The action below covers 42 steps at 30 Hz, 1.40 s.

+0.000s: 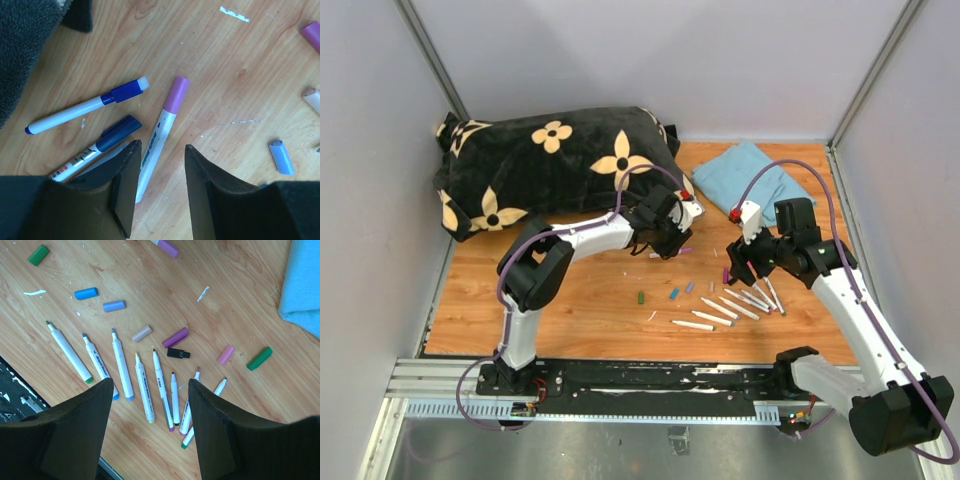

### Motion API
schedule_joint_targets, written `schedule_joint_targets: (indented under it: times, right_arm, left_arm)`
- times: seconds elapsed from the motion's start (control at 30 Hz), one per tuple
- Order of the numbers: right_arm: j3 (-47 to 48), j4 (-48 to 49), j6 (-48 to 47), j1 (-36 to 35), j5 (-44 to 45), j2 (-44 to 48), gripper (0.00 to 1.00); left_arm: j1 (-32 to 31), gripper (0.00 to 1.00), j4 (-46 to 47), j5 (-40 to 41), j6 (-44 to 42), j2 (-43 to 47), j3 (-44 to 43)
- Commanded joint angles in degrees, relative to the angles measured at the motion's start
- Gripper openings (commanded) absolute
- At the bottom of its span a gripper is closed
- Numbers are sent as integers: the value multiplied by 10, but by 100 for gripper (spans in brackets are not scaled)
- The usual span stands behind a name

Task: Open the pen caps
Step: Pick up the pen from the center of the board.

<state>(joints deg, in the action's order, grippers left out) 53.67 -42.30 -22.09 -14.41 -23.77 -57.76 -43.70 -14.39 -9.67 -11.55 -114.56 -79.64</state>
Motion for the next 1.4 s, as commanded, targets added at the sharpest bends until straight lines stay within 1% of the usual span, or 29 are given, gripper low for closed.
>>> schedule_joint_targets:
  times: [0.0,0.27,0.37,0.93,1.03,1.07,1.1,1.37]
  right_arm:
    - [3,0,6,9,-15,4,63]
    - [2,-1,4,8,-20,4,63]
    - [1,-1,3,8,-21,3,63]
    - [1,-2,1,8,-35,5,63]
    - [1,-3,0,8,-37,6,63]
    - [1,-2,0,8,-37,6,63]
    - [1,-2,0,8,-37,6,63]
    - [1,-4,-2,9,-43,10,63]
  left_arm:
    - [-3,44,-16,11,-12,-11,-25]
    - [-3,39,-36,3,-15,-37,-51]
    - [-3,36,-37,-1,-14,-38,-50]
    - [-5,29,-37,-11,-5,-48,-39]
    - [-11,27,-33,-1,-4,-43,-31]
    - [-14,22,-31,4,-2,-40,-27]
    - [-16,20,-28,10,0,-36,-19]
    - [-32,19,8,48,14,17,53]
